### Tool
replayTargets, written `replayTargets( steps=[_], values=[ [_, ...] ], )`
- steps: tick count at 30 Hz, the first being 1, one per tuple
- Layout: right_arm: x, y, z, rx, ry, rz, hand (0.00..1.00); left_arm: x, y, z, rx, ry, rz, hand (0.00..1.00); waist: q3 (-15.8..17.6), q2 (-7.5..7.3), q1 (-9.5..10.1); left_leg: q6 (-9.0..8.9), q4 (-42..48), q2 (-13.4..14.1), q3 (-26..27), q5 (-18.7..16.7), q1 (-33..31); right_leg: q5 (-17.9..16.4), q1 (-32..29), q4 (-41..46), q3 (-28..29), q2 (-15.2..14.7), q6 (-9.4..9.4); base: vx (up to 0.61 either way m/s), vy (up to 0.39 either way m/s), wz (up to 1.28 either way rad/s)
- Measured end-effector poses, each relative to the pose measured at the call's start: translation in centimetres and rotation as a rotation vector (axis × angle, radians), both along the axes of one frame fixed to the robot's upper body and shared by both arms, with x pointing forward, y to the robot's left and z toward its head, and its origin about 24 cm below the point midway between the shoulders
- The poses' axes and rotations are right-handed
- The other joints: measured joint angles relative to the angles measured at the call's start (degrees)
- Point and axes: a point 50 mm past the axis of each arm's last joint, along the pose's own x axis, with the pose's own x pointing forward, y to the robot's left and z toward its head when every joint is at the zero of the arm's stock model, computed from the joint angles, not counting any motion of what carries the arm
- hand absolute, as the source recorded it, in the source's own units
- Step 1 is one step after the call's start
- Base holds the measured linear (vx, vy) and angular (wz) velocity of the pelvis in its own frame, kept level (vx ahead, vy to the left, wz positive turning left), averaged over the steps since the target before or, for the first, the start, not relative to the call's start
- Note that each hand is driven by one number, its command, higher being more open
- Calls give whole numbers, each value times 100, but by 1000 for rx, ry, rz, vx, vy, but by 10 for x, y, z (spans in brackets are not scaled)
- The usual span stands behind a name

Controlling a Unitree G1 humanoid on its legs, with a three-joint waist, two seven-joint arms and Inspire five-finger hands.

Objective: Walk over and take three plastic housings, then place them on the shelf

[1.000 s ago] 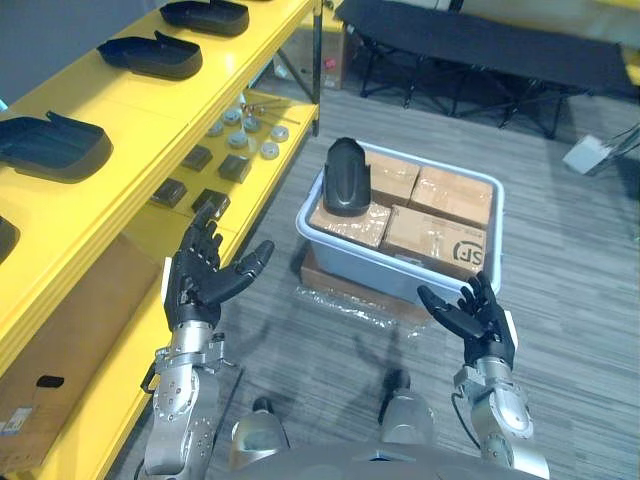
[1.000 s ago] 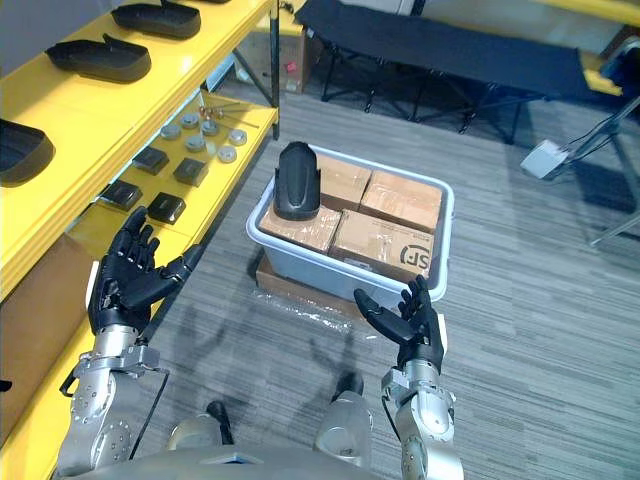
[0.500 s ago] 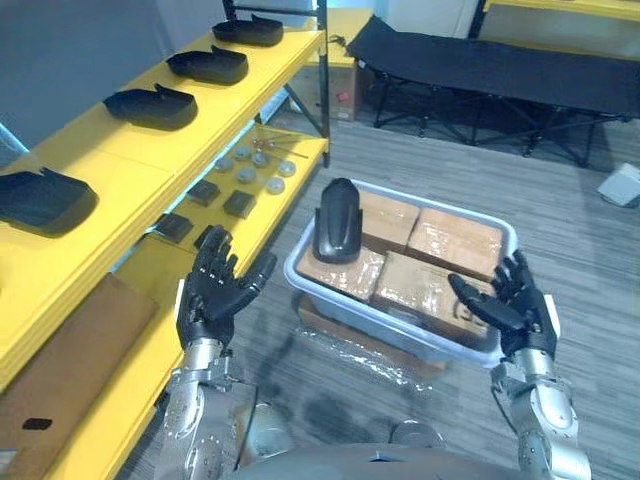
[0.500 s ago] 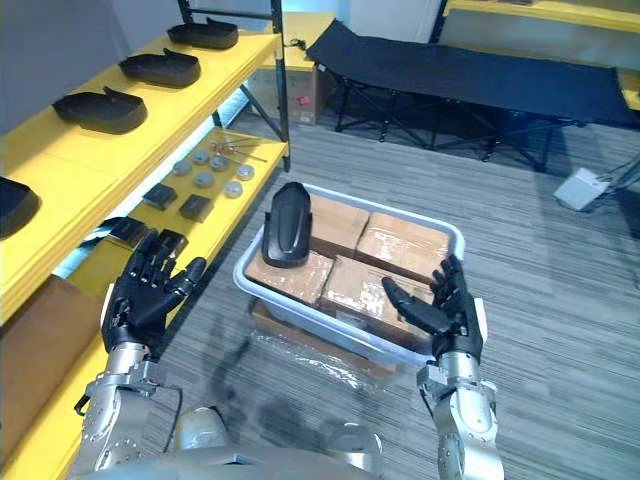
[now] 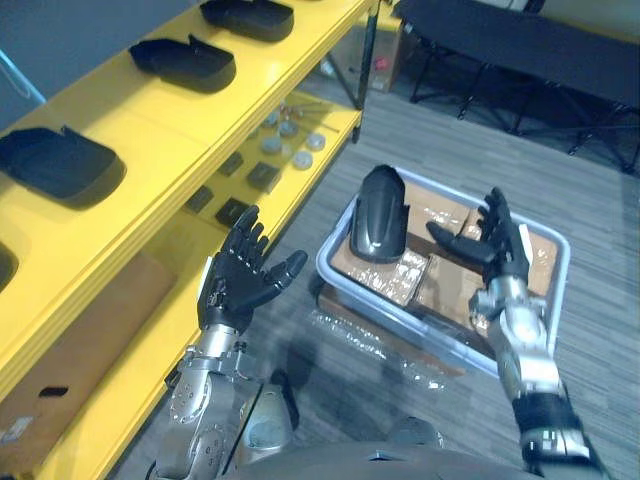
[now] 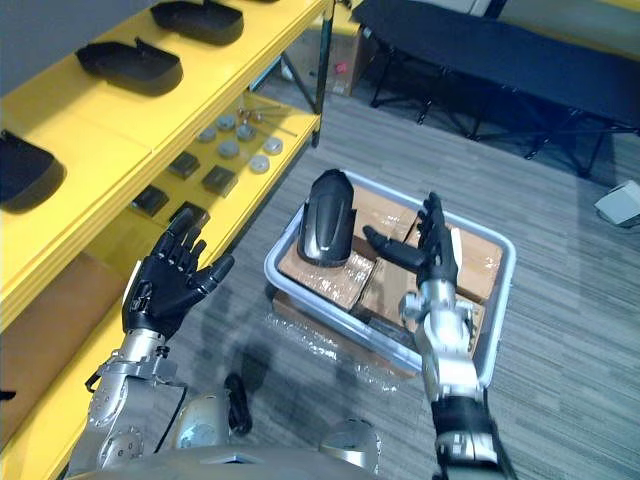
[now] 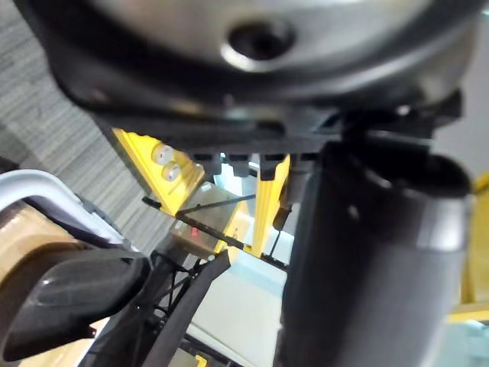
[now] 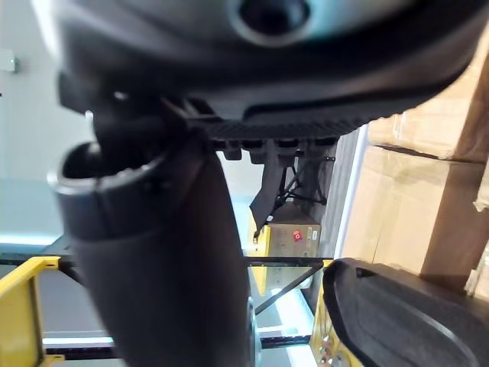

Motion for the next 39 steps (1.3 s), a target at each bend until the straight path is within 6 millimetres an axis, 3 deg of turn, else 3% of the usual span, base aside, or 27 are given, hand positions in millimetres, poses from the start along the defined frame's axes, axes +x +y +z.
replayTargets(
  steps=[1, 5, 10, 16, 17, 21, 26, 29, 32, 39],
  values=[
    [16, -9, 15, -20, -10, -43, 100, 3, -2, 3, -6, -18, -11, 100, 128, 100, 65, -4, -22, 2, -52, 83, -161, -15, -126, -1, -57, 17, -21, -250, 40, 23],
    [46, -30, 55, -80, -24, -161, 100, 8, -8, 8, -31, -48, -31, 100, 524, 452, 253, -20, -509, -78, -246, 600, -368, -56, -436, 187, -264, 40, -88, -181, 2, 29],
    [64, -24, 63, -147, 42, -166, 100, 7, -19, 4, -77, -34, -77, 100, 638, 534, 419, 18, -1131, -151, -268, 1097, -366, -144, -782, 466, -274, 9, -208, -103, -31, 8],
    [77, -33, 88, -274, 113, -143, 100, 17, -30, -3, -82, -12, -128, 100, 837, 699, 559, 46, -1284, -189, -268, 1233, -418, -164, -995, 682, -248, -103, -212, -50, -1, 2],
    [78, -33, 89, -284, 138, -132, 0, 19, -31, -2, -81, -17, -132, 100, 838, 698, 566, 55, -1334, -196, -278, 1281, -454, -180, -1055, 735, -254, -107, -237, -17, -18, 7],
    [78, -34, 75, -340, 289, -116, 0, 19, -31, -4, -95, -6, -140, 100, 848, 702, 655, 110, -1341, -220, -320, 1351, -470, -241, -1076, 857, -270, -149, -216, 10, -24, 8],
    [81, -38, 81, -525, 431, -153, 0, 21, -32, -6, -92, 7, -141, 100, 849, 705, 658, 66, -1403, -268, -310, 1377, -433, -327, -1115, 973, -263, -188, -242, 1, -7, 2],
    [75, -48, 68, -548, 567, -187, 0, 22, -35, -6, -93, 4, -152, 100, 847, 711, 724, 49, -1544, -289, -290, 1448, -362, -389, -1138, 1054, -262, -229, -266, -2, -43, 2],
    [72, -52, 66, -640, 629, -218, 0, 21, -36, -7, -94, 8, -153, 100, 859, 720, 727, 56, -1716, -345, -279, 1542, -259, -389, -1112, 1052, -263, -235, -266, 4, -12, 1],
    [63, -66, 60, -572, 695, -316, 0, 21, -34, -6, -85, 5, -160, 100, 894, 758, 724, 28, -1999, -418, -266, 1644, -28, -426, -979, 1047, -284, -267, -249, 28, -45, 2]
  ],
)
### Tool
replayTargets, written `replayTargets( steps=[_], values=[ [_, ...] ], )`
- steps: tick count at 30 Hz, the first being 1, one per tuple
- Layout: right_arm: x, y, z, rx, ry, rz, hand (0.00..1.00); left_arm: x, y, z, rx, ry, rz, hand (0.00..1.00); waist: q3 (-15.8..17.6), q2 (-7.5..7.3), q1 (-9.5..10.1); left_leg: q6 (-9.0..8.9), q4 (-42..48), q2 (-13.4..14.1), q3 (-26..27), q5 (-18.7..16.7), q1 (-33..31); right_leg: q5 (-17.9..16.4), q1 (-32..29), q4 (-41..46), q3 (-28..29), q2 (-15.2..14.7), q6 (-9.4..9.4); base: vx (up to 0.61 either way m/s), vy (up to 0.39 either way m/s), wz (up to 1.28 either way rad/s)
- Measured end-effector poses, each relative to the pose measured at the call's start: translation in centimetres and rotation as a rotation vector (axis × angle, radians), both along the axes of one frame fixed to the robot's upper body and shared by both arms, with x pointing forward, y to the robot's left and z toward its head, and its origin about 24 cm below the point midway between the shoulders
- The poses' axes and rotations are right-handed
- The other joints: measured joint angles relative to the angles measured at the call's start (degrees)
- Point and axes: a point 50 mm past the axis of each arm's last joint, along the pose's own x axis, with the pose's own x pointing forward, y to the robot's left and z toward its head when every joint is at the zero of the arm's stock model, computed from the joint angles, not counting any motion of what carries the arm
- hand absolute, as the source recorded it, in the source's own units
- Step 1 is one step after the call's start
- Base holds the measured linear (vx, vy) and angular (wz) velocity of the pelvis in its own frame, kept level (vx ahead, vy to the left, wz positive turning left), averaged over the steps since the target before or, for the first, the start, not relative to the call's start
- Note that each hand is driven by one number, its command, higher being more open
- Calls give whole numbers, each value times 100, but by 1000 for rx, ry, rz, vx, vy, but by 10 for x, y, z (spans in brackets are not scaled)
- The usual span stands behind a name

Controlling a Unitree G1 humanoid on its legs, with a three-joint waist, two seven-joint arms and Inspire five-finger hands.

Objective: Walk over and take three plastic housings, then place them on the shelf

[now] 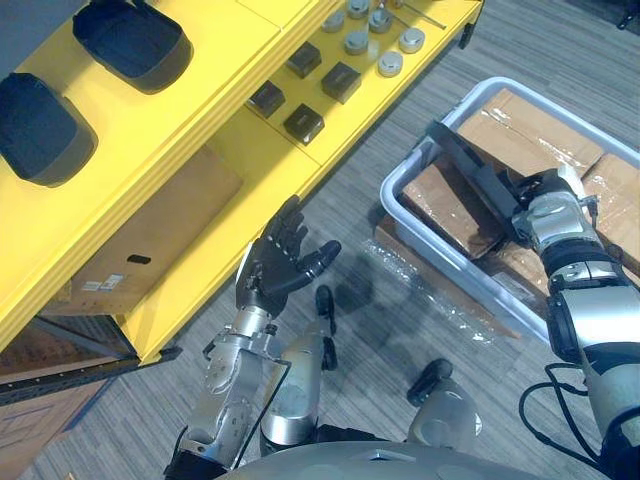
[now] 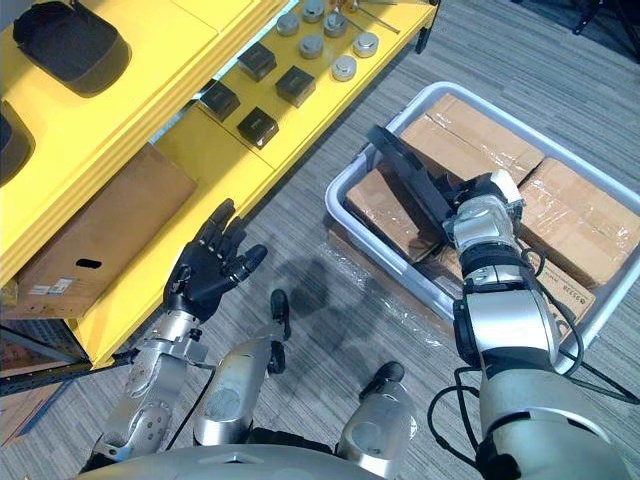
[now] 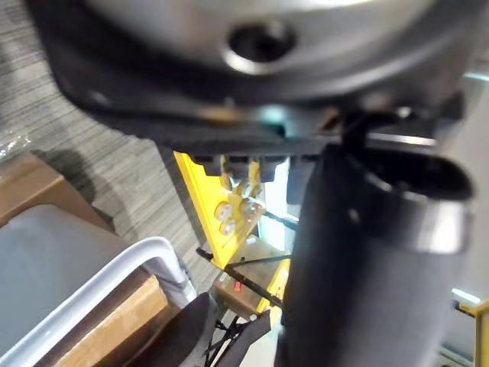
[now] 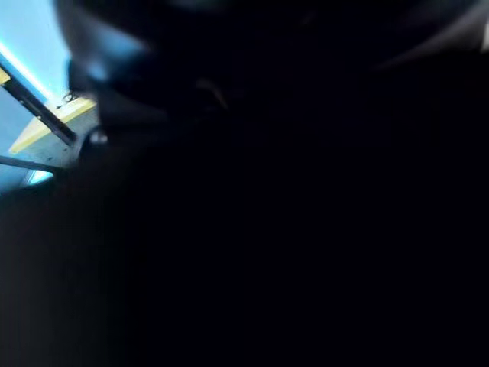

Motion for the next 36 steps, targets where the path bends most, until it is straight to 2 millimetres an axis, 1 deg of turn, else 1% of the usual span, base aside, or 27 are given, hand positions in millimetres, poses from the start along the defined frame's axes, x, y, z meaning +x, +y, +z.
replayTargets(
  steps=[3, 6, 8, 9, 10, 14, 16, 18, 20, 21, 22, 23, 25, 26, 27, 28, 29, 32, 34, 35, 36],
  values=[
    [-4, -6, -2, -5, -27, -65, 0, 0, 0, 0, -4, 1, 0, 100, 0, 0, -7, 12, -145, -52, -7, 71, 68, -4, 21, 1, -10, -28, 7, 31, -44, 5],
    [-7, -9, -4, -6, -47, -94, 0, 0, 1, 1, 1, -6, -10, 100, 2, -3, -2, 31, -219, -87, -3, 101, 130, 2, 61, -4, -14, -62, 21, 36, -35, 4],
    [-11, -13, -11, -13, -69, -115, 0, -1, 2, 1, 17, -16, -27, 100, 9, -14, -5, 91, -316, -145, -1, 156, 252, 35, 189, -62, -36, -70, 71, 55, -33, 6],
    [-13, -14, -13, -18, -74, -118, 0, -1, 3, 1, 19, -18, -32, 100, 9, -14, -11, 89, -345, -146, -3, 162, 289, 37, 236, -96, -55, -67, 71, 59, -38, 3],
    [-16, -16, -17, -39, -87, -126, 0, -3, 3, 2, 23, -22, -43, 100, 15, -24, -18, 87, -435, -156, 11, 177, 396, 77, 327, -152, -54, -67, 134, 41, -38, 1],
    [-23, -20, -23, -106, -127, -162, 0, -4, 2, 5, 26, -40, -55, 100, 28, -46, -76, 61, -553, -153, 95, 164, 554, 133, 455, -345, -15, -5, 167, 17, -27, -9],
    [-23, -18, -16, -145, -199, -158, 0, -4, 1, 5, 27, -32, -64, 100, 29, -49, -194, 57, -559, -141, 146, 140, 597, 239, 524, -519, 10, 66, 204, 15, -30, -18],
    [-23, -14, -8, -192, -283, -149, 0, -3, -7, 3, 27, -8, -100, 100, 29, -59, -297, 57, -563, -110, 217, 102, 678, 325, 610, -658, 49, 99, 218, 24, -26, -19],
    [-21, -6, 5, -242, -386, -120, 0, 0, -21, 2, 34, 20, -172, 100, 4, -91, -369, 39, -582, -79, 347, 44, 800, 423, 713, -869, 156, 168, 224, 28, -32, -27],
    [-21, -3, 7, -252, -412, -109, 0, 0, -26, 1, 32, 30, -196, 100, -19, -115, -400, 40, -583, -63, 359, 36, 803, 445, 732, -931, 162, 201, 227, 36, -52, -23],
    [-19, 7, 9, -283, -445, -75, 0, 2, -33, 1, 36, 55, -236, 100, -71, -191, -473, 32, -584, -21, 393, 29, 807, 489, 755, -1039, 171, 264, 211, 39, -57, -13],
    [-18, 12, 8, -299, -456, -56, 0, 4, -38, -1, 45, 71, -260, 100, -98, -228, -492, 31, -584, 1, 414, 29, 826, 505, 775, -1081, 182, 292, 196, 46, -74, -18],
    [-21, 32, -5, -329, -476, 9, 0, 14, -56, -12, 98, 165, -335, 100, -251, -384, -551, 7, -586, 63, 455, 12, 937, 535, 917, -1229, 191, 382, 181, 57, -82, -13],
    [-21, 38, -8, -330, -475, 26, 0, 17, -59, -15, 104, 194, -344, 100, -291, -421, -597, -9, -586, 67, 457, 1, 971, 533, 955, -1243, 189, 388, 179, 66, -75, -5],
    [-22, 50, -16, -327, -473, 62, 0, 21, -65, -21, 117, 243, -358, 100, -409, -486, -669, -14, -586, 70, 472, -1, 1014, 535, 1020, -1312, 193, 409, 178, 68, -63, -12],
    [-26, 59, -22, -337, -474, 96, 0, 25, -71, -24, 98, 304, -372, 100, -517, -522, -679, -19, -586, 82, 524, -4, 1062, 540, 1035, -1335, 244, 420, 174, 78, -77, -22],
    [-28, 71, -27, -353, -474, 138, 0, 29, -76, -27, 83, 355, -383, 100, -636, -547, -728, -43, -587, 105, 584, -22, 1099, 554, 1048, -1397, 310, 452, 165, 59, -61, -25],
    [-29, 86, -30, -375, -487, 193, 0, 38, -82, -28, 15, 425, -399, 100, -675, -551, -808, -70, -589, 145, 633, -44, 1207, 576, 1141, -1464, 355, 495, 154, 5, -42, -14],
    [-35, 103, -37, -401, -494, 263, 0, 46, -91, -27, -43, 463, -396, 100, -796, -558, -833, -168, -590, 239, 770, -123, 1265, 655, 1140, -1606, 501, 604, 112, -23, -39, -30],
    [-37, 107, -39, -400, -495, 278, 0, 48, -93, -27, -42, 467, -395, 100, -832, -569, -842, -177, -590, 259, 785, -129, 1265, 671, 1140, -1643, 514, 628, 103, -16, -34, -25],
    [-39, 114, -45, -397, -488, 311, 0, 52, -96, -27, -41, 477, -386, 100, -900, -589, -914, -183, -590, 280, 802, -125, 1265, 694, 1140, -1685, 525, 661, 97, -12, -31, -20]
  ],
)
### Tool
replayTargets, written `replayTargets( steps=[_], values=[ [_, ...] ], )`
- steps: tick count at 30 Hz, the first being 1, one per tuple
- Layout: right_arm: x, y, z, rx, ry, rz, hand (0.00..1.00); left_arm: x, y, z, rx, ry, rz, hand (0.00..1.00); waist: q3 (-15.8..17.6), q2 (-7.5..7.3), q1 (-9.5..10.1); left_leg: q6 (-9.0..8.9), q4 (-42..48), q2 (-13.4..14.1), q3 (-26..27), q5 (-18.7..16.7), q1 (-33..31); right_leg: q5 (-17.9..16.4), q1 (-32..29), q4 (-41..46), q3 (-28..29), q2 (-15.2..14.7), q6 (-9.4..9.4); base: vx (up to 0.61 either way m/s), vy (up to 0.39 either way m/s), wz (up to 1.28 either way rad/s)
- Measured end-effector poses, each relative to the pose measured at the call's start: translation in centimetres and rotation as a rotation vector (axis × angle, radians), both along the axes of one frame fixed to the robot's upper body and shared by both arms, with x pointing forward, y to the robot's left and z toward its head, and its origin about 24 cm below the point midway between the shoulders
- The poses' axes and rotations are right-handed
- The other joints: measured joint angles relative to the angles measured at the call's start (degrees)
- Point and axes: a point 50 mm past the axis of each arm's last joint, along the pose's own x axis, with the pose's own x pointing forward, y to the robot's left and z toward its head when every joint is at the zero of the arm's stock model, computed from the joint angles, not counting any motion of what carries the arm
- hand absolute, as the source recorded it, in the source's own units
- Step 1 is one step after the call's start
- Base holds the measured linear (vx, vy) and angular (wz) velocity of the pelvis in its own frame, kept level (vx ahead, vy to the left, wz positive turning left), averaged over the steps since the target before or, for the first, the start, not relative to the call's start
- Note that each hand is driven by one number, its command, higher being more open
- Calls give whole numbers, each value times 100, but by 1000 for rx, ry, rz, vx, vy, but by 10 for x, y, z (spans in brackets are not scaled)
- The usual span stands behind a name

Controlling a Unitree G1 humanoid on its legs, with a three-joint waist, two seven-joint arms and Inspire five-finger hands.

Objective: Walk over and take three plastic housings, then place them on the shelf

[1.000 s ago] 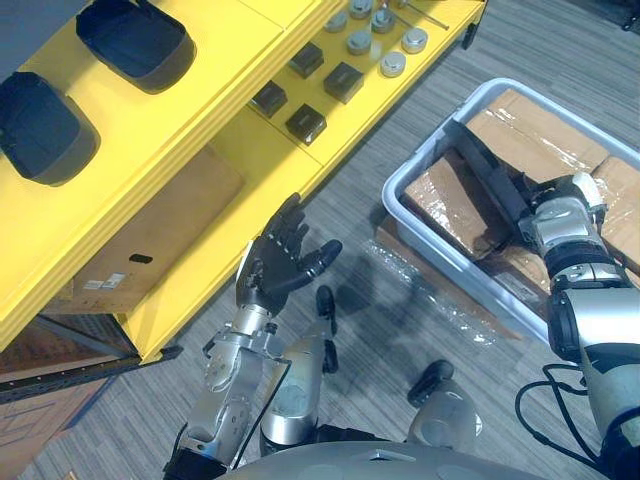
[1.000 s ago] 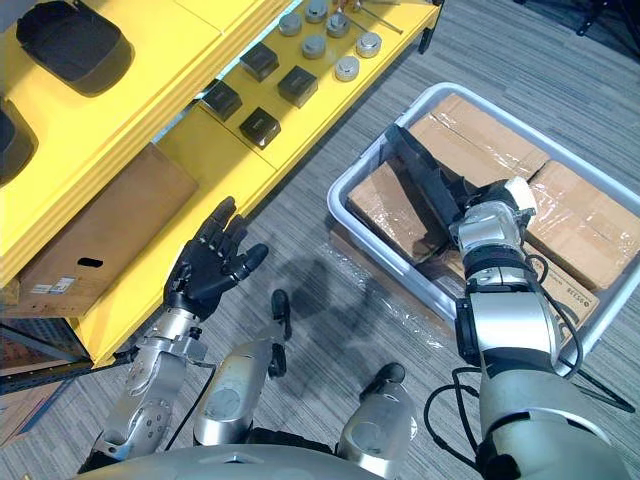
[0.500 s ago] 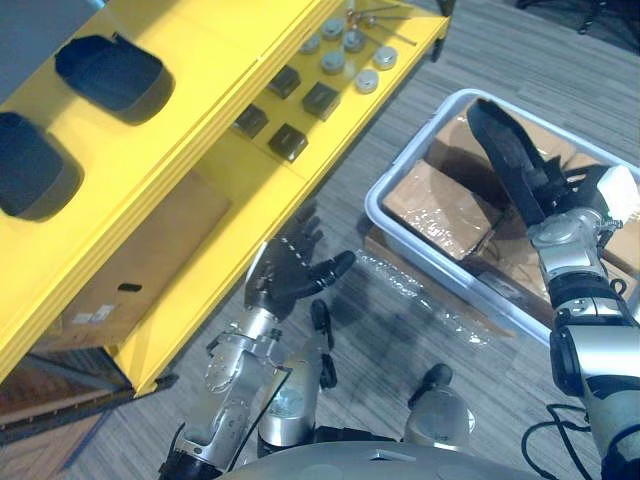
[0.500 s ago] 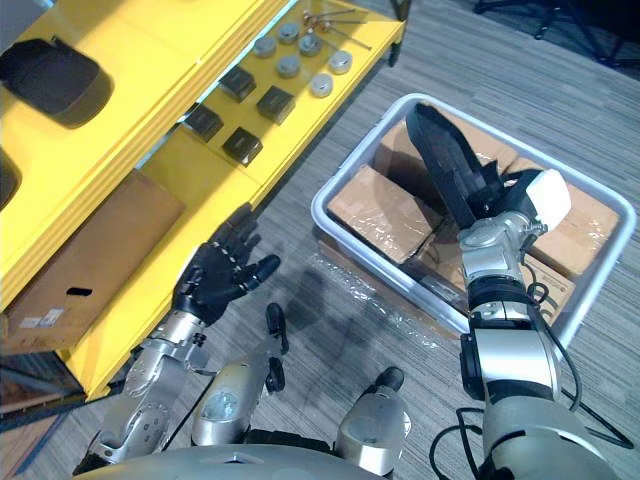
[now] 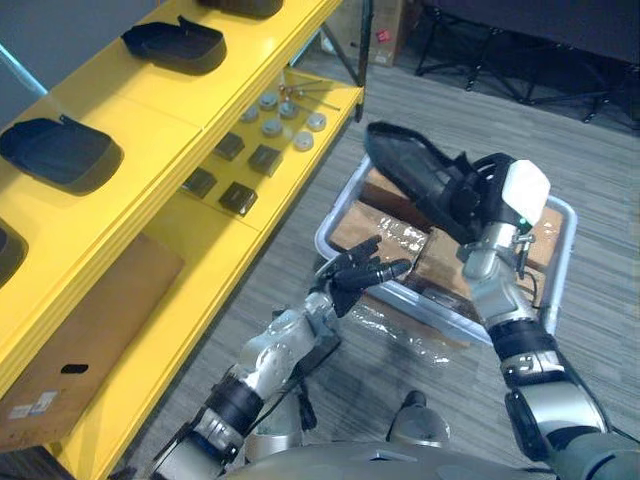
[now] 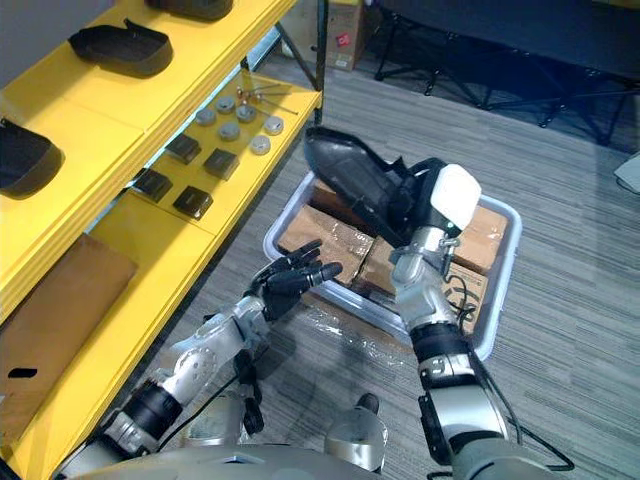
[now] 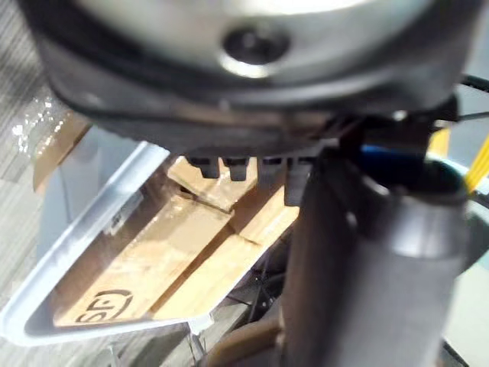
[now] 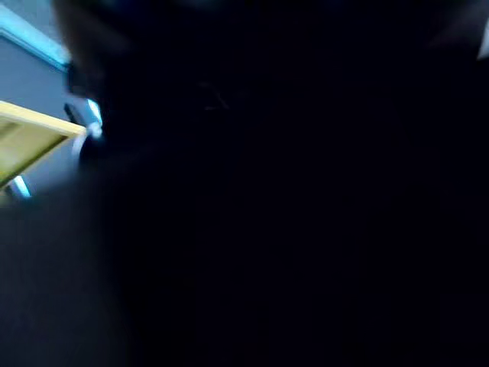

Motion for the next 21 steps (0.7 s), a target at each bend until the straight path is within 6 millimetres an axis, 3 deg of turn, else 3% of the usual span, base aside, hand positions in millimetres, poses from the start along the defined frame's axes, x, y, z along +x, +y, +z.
replayTargets(
  steps=[9, 21],
  values=[
    [-17, 26, -33, 40, 75, 62, 0, 14, -13, -1, -9, 34, 58, 100, -137, -107, -179, -67, 0, 132, 315, -28, 165, 133, -22, -179, 281, 126, -55, -5, -12, -18],
    [-31, 51, -48, 73, 62, 128, 0, 9, -24, 1, -93, 45, 15, 100, -409, -199, -178, -47, 0, 151, 345, -8, 202, 170, 32, -269, 282, 150, -53, 5, 1, -2]
  ],
)
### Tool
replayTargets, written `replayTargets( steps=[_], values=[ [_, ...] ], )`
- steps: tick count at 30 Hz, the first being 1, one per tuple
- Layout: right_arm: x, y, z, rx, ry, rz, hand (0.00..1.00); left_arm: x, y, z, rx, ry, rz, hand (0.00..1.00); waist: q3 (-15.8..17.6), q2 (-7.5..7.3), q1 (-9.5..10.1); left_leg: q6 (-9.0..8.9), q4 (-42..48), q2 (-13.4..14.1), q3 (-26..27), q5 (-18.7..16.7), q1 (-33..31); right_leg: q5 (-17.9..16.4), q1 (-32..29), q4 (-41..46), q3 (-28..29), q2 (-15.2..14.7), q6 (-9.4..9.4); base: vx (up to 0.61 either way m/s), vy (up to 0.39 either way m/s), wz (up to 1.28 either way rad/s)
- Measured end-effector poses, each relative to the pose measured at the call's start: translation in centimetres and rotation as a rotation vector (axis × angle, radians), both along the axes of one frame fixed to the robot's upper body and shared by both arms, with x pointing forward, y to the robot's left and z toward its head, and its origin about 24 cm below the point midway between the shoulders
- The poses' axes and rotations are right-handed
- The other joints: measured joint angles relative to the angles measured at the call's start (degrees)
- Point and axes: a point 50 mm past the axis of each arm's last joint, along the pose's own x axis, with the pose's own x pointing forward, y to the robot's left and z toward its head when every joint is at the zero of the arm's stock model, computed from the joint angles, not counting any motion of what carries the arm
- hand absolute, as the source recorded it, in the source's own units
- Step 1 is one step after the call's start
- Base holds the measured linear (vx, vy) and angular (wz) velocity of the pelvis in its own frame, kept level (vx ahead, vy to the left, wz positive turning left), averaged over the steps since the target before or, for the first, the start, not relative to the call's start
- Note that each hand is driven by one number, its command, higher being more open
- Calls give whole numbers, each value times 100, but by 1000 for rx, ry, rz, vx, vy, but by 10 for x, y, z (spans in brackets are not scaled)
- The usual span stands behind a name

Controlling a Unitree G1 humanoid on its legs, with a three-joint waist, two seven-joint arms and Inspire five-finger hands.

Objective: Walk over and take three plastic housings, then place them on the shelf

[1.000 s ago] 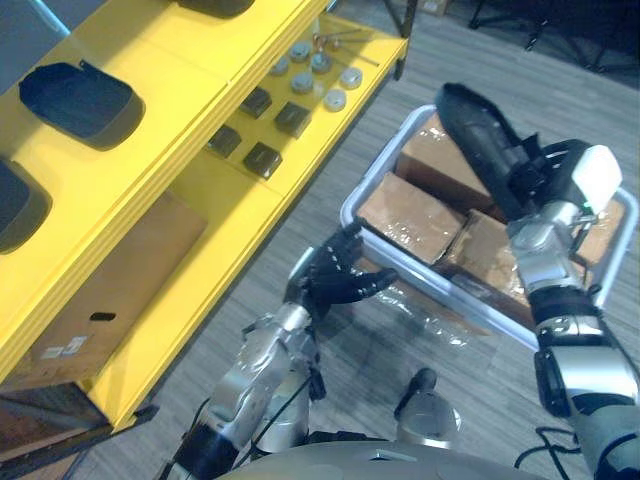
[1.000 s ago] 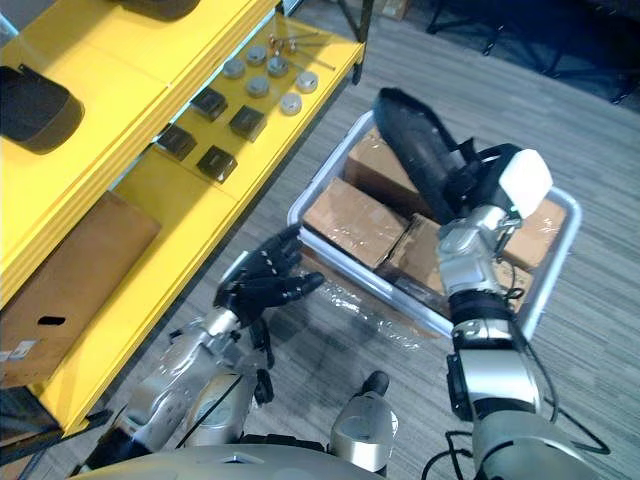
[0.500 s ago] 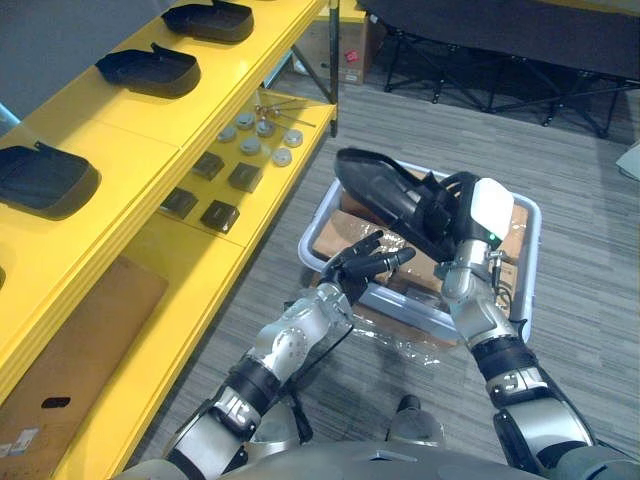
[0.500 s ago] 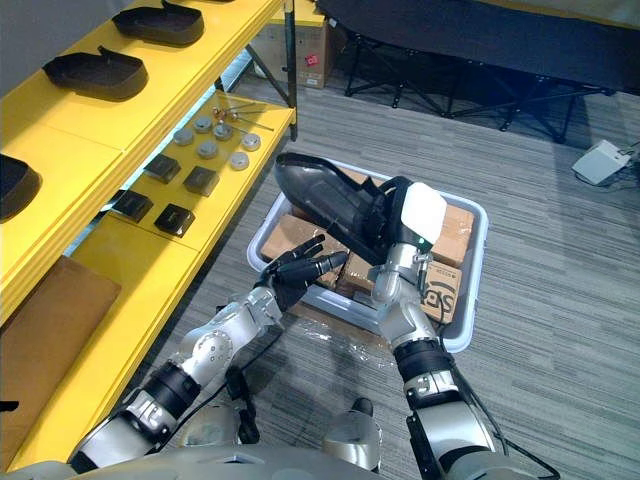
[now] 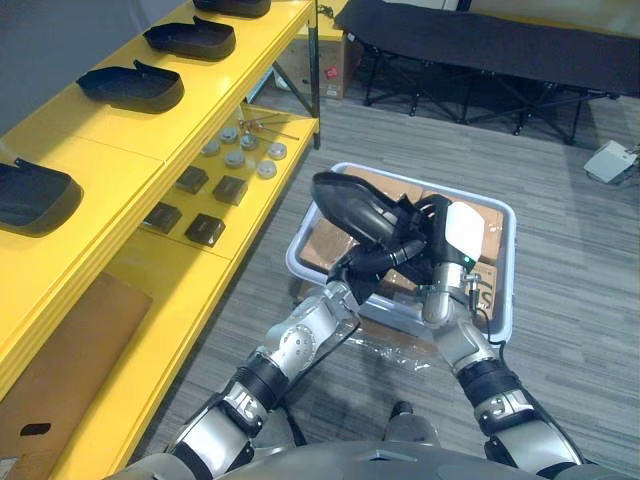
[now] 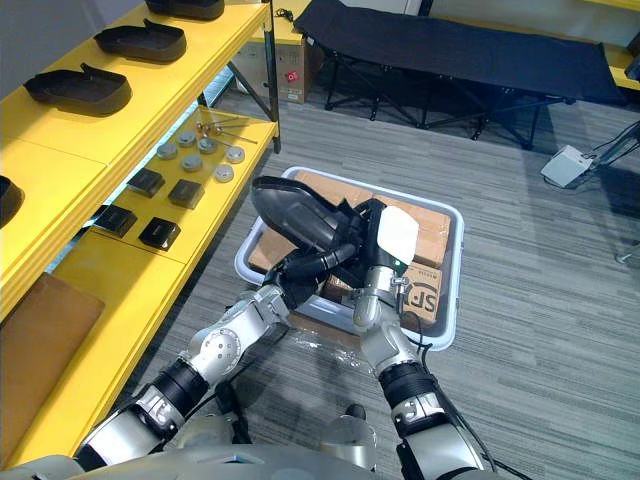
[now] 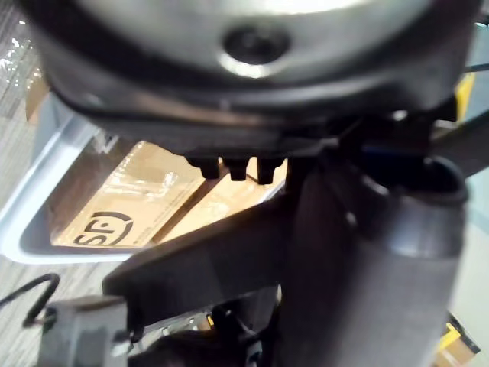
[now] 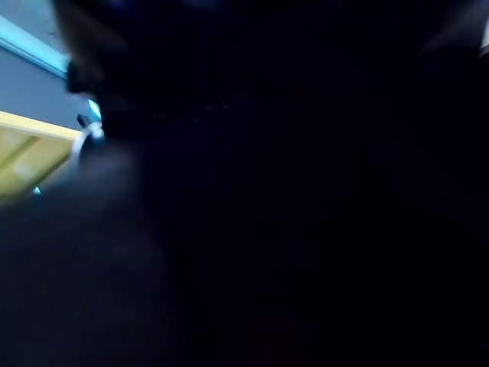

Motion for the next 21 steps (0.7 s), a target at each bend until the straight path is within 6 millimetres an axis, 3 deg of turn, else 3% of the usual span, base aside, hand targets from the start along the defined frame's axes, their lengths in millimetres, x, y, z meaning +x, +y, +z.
replayTargets(
  steps=[8, 9, 14, 18, 21],
  values=[
    [-6, 12, -5, 33, -28, 17, 0, 0, 0, 1, 39, -1, 158, 100, -98, -50, 12, -33, -1, 3, -12, -37, -3, 80, 55, -150, -14, 30, -11, -5, 6, 0],
    [-6, 12, -5, 39, -29, 15, 0, 0, 0, 2, 35, 0, 181, 0, -98, -51, 13, -33, -1, 4, 1, -37, -4, 90, 54, -166, -11, 32, -10, -10, 17, -5],
    [-20, 21, -14, 116, -32, -13, 0, -4, 7, -1, -18, 43, 439, 0, -149, -125, -4, -47, -3, 7, 13, -36, -4, 90, 50, -179, -7, 37, -16, 6, 5, -1],
    [-50, 28, -36, 155, 26, 0, 0, 11, 55, 3, -76, 44, 797, 0, -251, -255, -9, -40, -3, 8, 27, -25, 1, 84, 49, -181, 9, 41, -25, 36, 10, -1],
    [-55, 41, -38, 198, 41, 28, 0, 11, 63, 6, -52, 14, 871, 0, -271, -285, 3, -39, -3, 3, 39, -25, 2, 87, 50, -201, 38, 41, -22, 0, 6, -1]
  ],
)
